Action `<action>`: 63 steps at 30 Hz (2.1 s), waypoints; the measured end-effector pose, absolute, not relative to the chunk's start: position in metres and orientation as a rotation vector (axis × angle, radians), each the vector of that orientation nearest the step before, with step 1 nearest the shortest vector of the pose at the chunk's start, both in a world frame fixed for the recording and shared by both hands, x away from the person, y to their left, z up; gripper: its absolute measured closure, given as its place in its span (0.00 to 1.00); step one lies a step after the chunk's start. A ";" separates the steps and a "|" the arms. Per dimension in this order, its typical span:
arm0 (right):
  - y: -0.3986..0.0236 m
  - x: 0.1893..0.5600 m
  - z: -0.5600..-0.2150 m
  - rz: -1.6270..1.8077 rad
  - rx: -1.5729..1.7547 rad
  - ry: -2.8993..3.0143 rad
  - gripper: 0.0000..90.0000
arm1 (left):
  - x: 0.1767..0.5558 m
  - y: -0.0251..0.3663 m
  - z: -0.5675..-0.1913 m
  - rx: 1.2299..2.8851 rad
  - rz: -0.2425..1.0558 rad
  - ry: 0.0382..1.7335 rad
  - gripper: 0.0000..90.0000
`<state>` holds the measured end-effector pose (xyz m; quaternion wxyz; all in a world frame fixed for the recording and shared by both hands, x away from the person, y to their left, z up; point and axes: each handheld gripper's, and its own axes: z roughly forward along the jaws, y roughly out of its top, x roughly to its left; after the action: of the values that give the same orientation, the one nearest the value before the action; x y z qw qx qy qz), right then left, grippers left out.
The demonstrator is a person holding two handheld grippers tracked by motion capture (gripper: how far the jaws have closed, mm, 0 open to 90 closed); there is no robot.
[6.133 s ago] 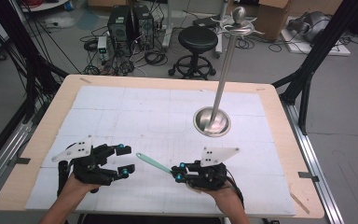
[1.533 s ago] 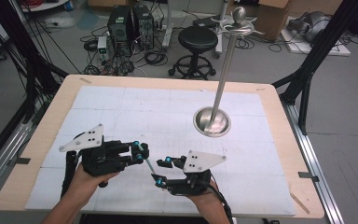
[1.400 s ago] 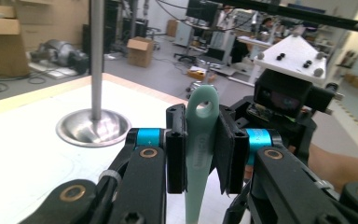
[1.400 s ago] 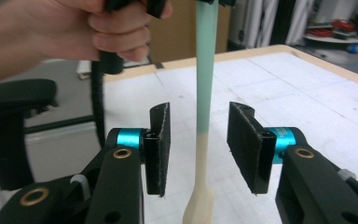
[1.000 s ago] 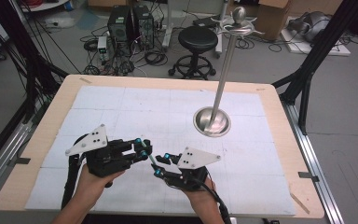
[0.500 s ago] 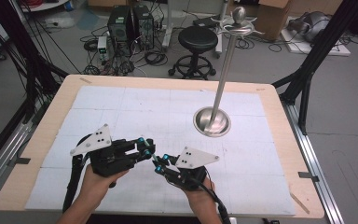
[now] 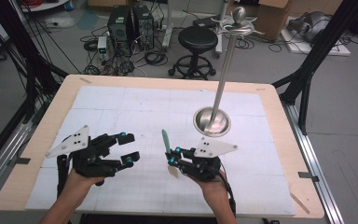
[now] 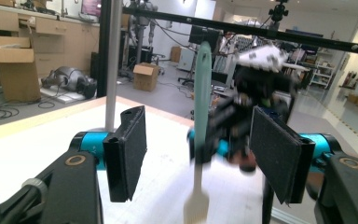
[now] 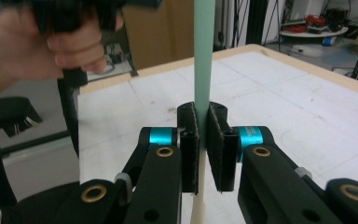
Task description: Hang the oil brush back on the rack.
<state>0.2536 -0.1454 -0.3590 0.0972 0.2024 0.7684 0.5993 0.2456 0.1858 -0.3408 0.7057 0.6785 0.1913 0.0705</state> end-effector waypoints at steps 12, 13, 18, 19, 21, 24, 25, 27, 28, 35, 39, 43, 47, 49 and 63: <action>-0.164 0.293 -0.327 1.835 0.650 2.223 0.93 | 0.248 0.221 -0.371 1.554 0.227 0.540 0.19; -0.165 0.297 -0.323 1.841 0.650 2.216 0.93 | 0.247 0.223 -0.373 1.560 0.228 0.541 0.19; -0.170 0.318 -0.306 1.851 0.689 2.184 0.93 | 0.246 0.231 -0.382 1.541 0.224 0.544 0.20; -0.171 0.322 -0.303 1.848 0.696 2.176 0.93 | 0.246 0.231 -0.383 1.546 0.224 0.545 0.20; -0.174 0.329 -0.298 1.842 0.714 2.162 0.93 | 0.246 0.232 -0.384 1.550 0.224 0.548 0.20; -0.177 0.340 -0.291 1.862 0.732 2.139 0.93 | 0.246 0.233 -0.385 1.552 0.225 0.544 0.20; -0.178 0.343 -0.288 1.861 0.734 2.133 0.93 | 0.246 0.233 -0.386 1.551 0.227 0.545 0.20; -0.180 0.348 -0.281 1.854 0.746 2.118 0.93 | 0.246 0.233 -0.388 1.559 0.225 0.546 0.20; -0.181 0.350 -0.278 1.861 0.752 2.105 0.93 | 0.246 0.234 -0.388 1.557 0.223 0.545 0.20; -0.192 0.362 -0.257 1.876 0.825 2.009 0.93 | 0.245 0.235 -0.389 1.551 0.219 0.543 0.20; -0.196 0.369 -0.249 1.854 0.860 1.987 0.93 | 0.245 0.234 -0.389 1.562 0.218 0.538 0.20; -0.197 0.374 -0.242 1.850 0.887 1.962 0.93 | 0.245 0.234 -0.389 1.558 0.216 0.535 0.20; -0.197 0.378 -0.237 1.835 0.913 1.940 0.93 | 0.245 0.234 -0.389 1.555 0.212 0.537 0.20; -0.197 0.379 -0.235 1.832 0.929 1.926 0.93 | 0.245 0.234 -0.389 1.557 0.212 0.535 0.20; -0.203 0.385 -0.232 1.816 1.017 1.862 0.93 | 0.245 0.235 -0.388 1.549 0.205 0.532 0.20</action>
<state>0.3849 -0.2029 -0.2323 0.1735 0.3585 0.6566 0.6405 0.2449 0.2349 -0.3885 0.6783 0.6895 0.2369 0.0915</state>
